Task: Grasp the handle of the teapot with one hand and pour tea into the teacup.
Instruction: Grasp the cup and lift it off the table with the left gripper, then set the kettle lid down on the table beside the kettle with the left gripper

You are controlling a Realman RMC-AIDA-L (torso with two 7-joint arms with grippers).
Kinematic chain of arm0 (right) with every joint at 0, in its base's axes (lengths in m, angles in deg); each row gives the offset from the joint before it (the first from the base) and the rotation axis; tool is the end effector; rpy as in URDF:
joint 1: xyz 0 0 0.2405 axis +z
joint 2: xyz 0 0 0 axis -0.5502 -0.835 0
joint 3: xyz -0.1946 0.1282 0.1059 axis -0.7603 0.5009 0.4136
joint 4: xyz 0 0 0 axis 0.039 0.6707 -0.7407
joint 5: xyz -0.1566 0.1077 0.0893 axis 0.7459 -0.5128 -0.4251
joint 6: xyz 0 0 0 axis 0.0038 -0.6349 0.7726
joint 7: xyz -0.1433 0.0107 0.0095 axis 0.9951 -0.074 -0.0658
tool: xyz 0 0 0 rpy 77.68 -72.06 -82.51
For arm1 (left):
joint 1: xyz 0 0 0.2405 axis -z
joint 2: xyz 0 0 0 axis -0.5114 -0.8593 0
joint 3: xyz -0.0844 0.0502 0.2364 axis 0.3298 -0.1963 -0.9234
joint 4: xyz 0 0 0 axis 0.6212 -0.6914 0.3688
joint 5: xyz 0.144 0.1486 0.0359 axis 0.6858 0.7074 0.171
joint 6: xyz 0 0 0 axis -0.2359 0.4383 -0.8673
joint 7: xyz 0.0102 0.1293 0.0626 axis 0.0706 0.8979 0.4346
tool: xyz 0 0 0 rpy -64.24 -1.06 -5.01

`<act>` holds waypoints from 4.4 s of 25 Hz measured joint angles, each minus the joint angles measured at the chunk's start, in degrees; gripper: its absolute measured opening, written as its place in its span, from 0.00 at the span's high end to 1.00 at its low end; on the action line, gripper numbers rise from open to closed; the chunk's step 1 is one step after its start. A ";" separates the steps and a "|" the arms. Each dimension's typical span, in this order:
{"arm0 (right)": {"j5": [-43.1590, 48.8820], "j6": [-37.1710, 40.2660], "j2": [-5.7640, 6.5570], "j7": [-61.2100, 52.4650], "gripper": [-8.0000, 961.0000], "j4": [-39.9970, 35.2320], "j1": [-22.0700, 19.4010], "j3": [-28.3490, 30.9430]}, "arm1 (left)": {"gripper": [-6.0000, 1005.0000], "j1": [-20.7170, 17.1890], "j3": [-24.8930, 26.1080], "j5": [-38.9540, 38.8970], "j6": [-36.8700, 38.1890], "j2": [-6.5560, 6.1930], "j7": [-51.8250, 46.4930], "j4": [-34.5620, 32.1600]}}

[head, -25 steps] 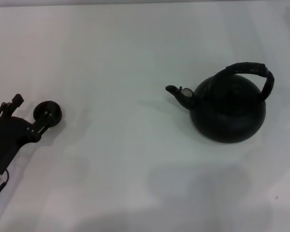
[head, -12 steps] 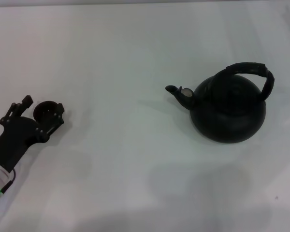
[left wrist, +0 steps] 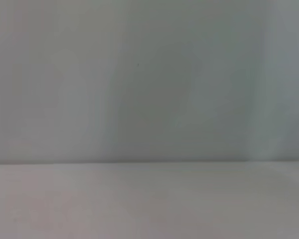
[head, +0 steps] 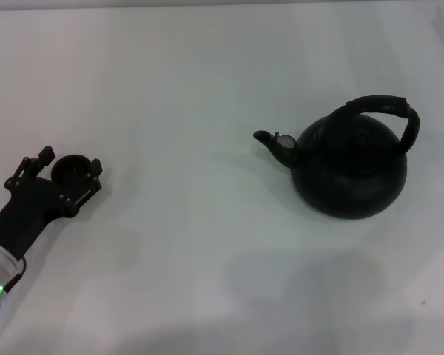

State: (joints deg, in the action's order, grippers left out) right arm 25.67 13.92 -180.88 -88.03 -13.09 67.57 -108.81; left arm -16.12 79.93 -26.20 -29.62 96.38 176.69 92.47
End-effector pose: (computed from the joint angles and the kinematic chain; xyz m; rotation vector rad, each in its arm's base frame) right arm 0.3312 0.4133 0.0684 -1.4749 0.5861 0.6300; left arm -0.3623 0.2310 -0.0668 -1.9361 -0.7495 -0.6520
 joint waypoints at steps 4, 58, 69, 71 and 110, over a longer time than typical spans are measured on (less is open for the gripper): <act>0.07 0.00 0.00 0.04 0.10 -0.06 0.00 0.06 | 0.12 0.33 0.00 0.20 1.15 -0.02 0.00 0.05; 0.17 0.46 -0.18 0.05 0.11 0.13 0.55 -0.47 | 0.30 10.29 0.00 13.31 7.62 0.50 0.62 5.57; 0.17 0.64 -0.18 0.05 0.11 -0.01 0.50 -0.47 | 0.30 10.12 0.00 13.34 9.90 0.59 0.62 5.61; 0.16 0.74 -0.18 0.05 0.11 -0.02 0.57 -0.47 | 0.30 10.12 0.00 13.34 10.16 0.59 0.62 5.61; -0.19 0.88 -0.17 -0.39 0.11 0.05 0.37 -0.47 | 0.13 9.59 0.44 14.54 11.29 0.42 0.62 5.61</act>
State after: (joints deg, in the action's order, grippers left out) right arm 25.48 14.79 -181.06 -88.42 -13.04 67.94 -109.28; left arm -6.52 80.37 -11.66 -18.33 96.80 177.31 98.08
